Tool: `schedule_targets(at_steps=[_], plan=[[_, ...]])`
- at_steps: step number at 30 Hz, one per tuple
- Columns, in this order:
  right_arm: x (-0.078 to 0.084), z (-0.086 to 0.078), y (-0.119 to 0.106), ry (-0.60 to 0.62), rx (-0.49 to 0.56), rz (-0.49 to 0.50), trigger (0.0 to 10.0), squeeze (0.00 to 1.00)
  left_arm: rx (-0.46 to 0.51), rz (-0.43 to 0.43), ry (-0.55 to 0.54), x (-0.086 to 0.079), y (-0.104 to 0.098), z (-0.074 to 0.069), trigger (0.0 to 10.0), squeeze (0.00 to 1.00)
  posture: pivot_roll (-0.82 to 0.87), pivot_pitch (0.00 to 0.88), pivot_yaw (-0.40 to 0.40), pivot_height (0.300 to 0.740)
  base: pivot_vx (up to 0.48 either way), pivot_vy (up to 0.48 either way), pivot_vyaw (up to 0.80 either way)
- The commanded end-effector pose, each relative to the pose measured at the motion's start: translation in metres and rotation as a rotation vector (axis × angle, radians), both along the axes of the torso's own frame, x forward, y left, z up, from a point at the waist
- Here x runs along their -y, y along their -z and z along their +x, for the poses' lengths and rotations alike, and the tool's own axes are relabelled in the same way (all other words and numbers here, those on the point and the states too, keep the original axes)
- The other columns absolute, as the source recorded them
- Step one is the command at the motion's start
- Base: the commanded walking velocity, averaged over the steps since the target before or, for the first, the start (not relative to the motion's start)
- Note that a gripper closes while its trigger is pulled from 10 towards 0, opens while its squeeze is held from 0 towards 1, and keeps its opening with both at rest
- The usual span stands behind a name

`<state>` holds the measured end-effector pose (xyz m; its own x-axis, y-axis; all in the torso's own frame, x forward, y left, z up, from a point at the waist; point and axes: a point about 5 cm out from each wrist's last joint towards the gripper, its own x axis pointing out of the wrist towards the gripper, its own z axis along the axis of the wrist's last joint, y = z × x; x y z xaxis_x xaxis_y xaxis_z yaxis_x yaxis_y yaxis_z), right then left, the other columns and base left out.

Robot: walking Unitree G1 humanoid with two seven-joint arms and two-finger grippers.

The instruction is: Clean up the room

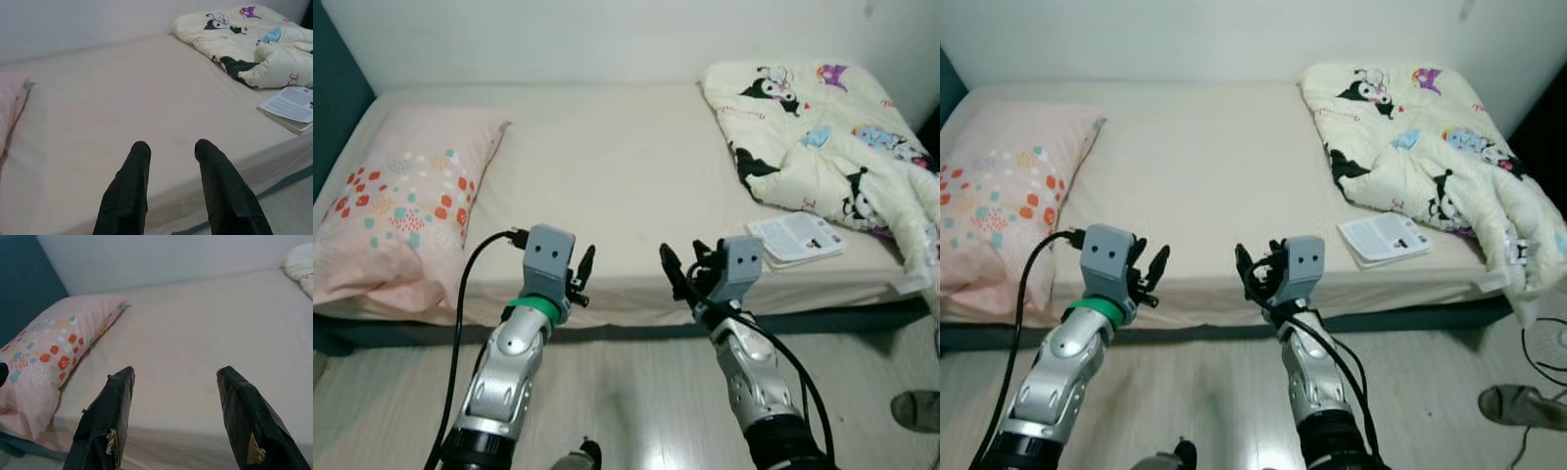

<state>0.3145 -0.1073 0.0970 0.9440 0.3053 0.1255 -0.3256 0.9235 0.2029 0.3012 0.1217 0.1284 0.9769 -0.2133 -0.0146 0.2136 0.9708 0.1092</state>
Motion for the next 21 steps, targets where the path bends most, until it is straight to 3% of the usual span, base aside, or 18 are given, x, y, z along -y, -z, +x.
schedule_targets(at_steps=[1,14,21], plan=[[0.0003,-0.0027,0.0039,0.000,-0.010,0.001,10.0,0.00,-0.014,0.011,0.004,0.0009,0.0046,0.0002,10.0,0.00,-0.01,0.010,0.051,0.740,0.480,0.000,0.00],[0.0010,-0.0040,0.0054,-0.007,-0.012,-0.004,10.0,0.00,-0.017,0.013,0.010,0.0017,0.0056,-0.0005,10.0,0.00,-0.02,0.009,0.051,0.740,0.463,0.000,0.00],[0.0013,-0.0044,0.0057,-0.007,-0.013,-0.005,10.0,0.00,-0.025,0.011,0.005,0.0012,0.0063,-0.0002,10.0,0.00,-0.02,0.012,0.053,0.740,0.186,0.000,0.00]])
